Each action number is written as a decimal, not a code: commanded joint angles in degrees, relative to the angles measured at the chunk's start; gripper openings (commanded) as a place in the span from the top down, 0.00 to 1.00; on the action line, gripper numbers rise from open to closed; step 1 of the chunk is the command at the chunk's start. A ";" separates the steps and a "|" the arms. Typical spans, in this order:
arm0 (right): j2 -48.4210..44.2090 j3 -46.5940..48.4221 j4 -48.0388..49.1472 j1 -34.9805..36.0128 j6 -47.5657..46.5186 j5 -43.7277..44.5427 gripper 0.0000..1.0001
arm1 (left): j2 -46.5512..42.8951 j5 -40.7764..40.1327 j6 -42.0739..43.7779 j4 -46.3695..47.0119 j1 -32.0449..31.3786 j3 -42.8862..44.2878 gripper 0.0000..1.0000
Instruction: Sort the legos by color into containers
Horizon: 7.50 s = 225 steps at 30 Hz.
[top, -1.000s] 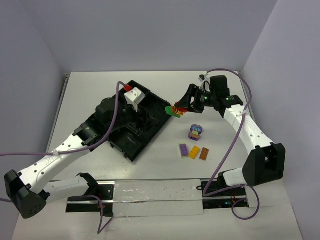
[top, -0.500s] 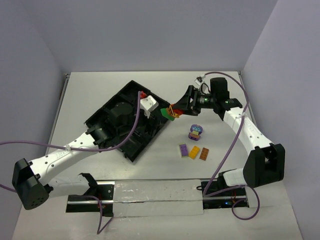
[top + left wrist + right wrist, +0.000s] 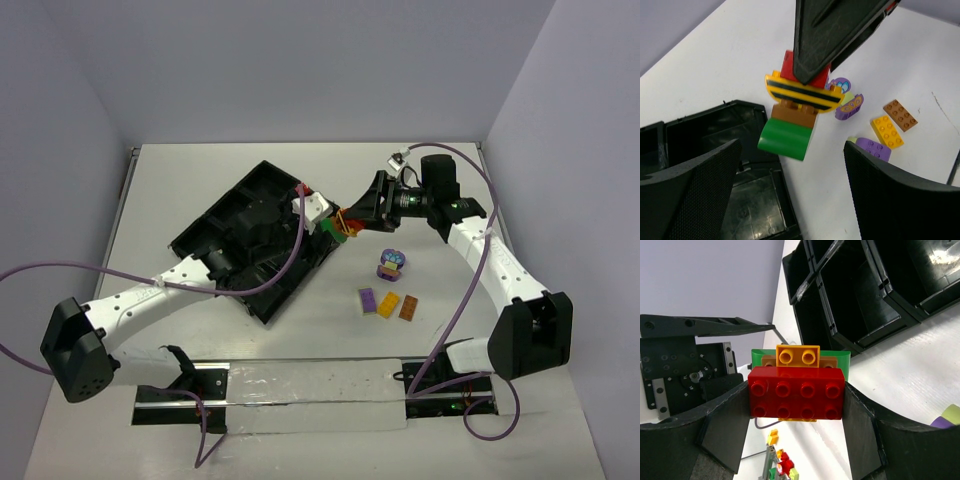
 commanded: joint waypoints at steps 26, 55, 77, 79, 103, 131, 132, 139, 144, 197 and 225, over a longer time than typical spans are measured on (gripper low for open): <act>-1.46 0.65 3.68 0.34 -0.80 -2.58 0.48 | 0.33 7.11 0.10 3.74 -0.37 1.92 1.00; 13.98 17.99 -10.81 11.15 -6.55 43.72 0.47 | -16.42 -8.79 -31.89 -9.25 15.57 -0.84 1.00; 42.70 46.20 -17.10 18.45 -4.55 47.27 0.30 | -14.14 -14.02 -44.90 -19.93 18.94 7.64 1.00; 44.32 48.66 -18.72 18.52 -5.04 46.96 0.28 | -12.99 -14.26 -44.79 -20.89 19.01 8.91 1.00; 22.38 31.86 -12.26 19.00 -15.15 33.63 0.15 | -3.03 9.23 -37.59 -21.27 28.40 15.52 1.00; 20.97 34.18 -5.94 20.31 11.13 27.75 0.20 | 0.46 22.16 -26.64 -20.80 31.49 13.68 1.00; 21.51 34.58 -6.23 20.60 11.27 28.18 0.20 | 0.38 22.21 -26.56 -20.80 31.49 13.67 1.00; 22.31 33.69 -2.64 21.32 12.38 25.24 0.24 | -0.14 21.80 -25.93 -20.83 31.49 14.02 1.00; 24.99 37.45 -5.10 22.69 10.14 23.58 0.31 | -0.72 22.50 -26.19 -19.17 31.49 13.10 1.00; 54.33 66.34 -0.44 22.07 6.80 41.32 1.00 | -5.06 -10.92 -31.32 -32.65 37.11 12.43 1.00; 56.95 76.03 -5.10 22.94 1.45 42.54 0.23 | -1.66 -1.63 -22.70 -34.82 38.87 21.00 1.00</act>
